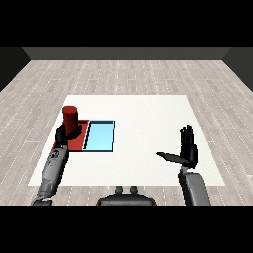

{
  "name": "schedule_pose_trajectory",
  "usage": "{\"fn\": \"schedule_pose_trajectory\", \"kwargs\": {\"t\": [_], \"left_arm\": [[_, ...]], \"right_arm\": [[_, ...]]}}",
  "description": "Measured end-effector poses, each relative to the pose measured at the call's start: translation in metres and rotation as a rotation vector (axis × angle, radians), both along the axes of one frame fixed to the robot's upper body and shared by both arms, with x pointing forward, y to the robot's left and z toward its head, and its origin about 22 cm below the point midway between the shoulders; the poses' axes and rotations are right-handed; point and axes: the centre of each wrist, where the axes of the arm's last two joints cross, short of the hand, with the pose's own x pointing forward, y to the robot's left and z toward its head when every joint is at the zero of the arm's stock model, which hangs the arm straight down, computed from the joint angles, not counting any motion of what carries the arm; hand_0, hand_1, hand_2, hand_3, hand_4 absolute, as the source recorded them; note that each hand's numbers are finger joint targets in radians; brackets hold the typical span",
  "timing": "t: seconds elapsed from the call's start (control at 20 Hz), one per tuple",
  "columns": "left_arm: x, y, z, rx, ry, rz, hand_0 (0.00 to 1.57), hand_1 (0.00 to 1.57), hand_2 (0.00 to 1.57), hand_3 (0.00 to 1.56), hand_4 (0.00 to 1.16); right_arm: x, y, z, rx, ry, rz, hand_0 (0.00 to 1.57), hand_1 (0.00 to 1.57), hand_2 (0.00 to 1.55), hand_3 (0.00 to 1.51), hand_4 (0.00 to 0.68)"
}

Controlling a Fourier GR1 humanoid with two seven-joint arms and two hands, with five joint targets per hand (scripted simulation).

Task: Pick the red can and put it in the red box

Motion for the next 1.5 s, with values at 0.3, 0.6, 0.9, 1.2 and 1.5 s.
{"fn": "schedule_pose_trajectory", "kwargs": {"t": [0.3,0.6,0.9,1.2,1.5], "left_arm": [[0.01,0.044,-0.036,0.028,0.153,0.099,1.57,1.57,1.57,1.5,1.02],[0.014,0.047,-0.067,0.076,0.372,0.178,0.73,0.73,0.79,0.28,0.69],[0.005,0.038,-0.096,0.103,0.556,0.218,1.07,1.07,1.03,0.44,0.54],[0.007,0.047,-0.092,0.117,0.658,0.227,0.0,0.0,0.0,0.0,0.0],[-0.005,0.071,-0.089,0.016,0.536,0.221,0.0,0.0,0.0,0.0,0.0]], "right_arm": [[0.008,-0.013,-0.023,-0.021,0.055,-0.063,0.0,0.0,0.0,0.0,0.0],[0.018,-0.019,-0.035,-0.046,0.091,-0.095,0.0,0.0,0.0,0.0,0.0],[0.024,-0.021,-0.037,-0.067,0.103,-0.115,0.0,0.0,0.0,0.0,0.0],[0.032,-0.02,-0.037,-0.068,0.089,-0.112,0.0,0.0,0.0,0.0,0.0],[0.025,-0.022,-0.028,-0.071,0.072,-0.084,0.0,0.0,0.0,0.0,0.0]]}}
